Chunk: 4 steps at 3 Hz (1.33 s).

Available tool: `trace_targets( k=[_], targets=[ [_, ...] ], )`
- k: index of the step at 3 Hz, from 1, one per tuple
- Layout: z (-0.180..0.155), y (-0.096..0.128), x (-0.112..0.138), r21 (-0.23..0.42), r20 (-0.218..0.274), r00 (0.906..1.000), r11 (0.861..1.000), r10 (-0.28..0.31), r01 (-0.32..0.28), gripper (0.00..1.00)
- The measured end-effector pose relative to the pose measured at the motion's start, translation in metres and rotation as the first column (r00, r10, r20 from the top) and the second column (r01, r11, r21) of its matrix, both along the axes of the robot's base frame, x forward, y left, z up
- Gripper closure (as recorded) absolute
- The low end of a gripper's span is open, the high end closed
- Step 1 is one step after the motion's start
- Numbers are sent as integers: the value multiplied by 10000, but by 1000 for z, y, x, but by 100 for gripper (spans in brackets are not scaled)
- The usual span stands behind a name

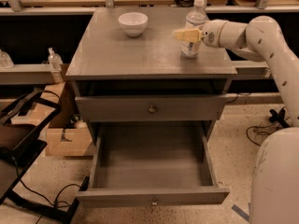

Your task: Place blue plastic bottle into middle drawer

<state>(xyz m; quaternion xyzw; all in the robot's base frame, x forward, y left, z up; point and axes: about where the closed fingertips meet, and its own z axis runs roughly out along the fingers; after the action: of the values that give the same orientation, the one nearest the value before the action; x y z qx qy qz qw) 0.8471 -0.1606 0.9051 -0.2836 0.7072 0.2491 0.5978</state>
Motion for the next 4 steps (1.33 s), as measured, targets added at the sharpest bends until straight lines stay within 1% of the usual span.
trace_targets(
  k=[2, 3, 4],
  targets=[
    [-2, 7, 1, 14, -32, 10000, 10000, 88, -88, 84],
    [0, 12, 2, -45, -29, 9998, 9998, 215, -215, 100],
    [21, 27, 0, -430, 180, 9969, 9962, 760, -752, 100]
  ],
)
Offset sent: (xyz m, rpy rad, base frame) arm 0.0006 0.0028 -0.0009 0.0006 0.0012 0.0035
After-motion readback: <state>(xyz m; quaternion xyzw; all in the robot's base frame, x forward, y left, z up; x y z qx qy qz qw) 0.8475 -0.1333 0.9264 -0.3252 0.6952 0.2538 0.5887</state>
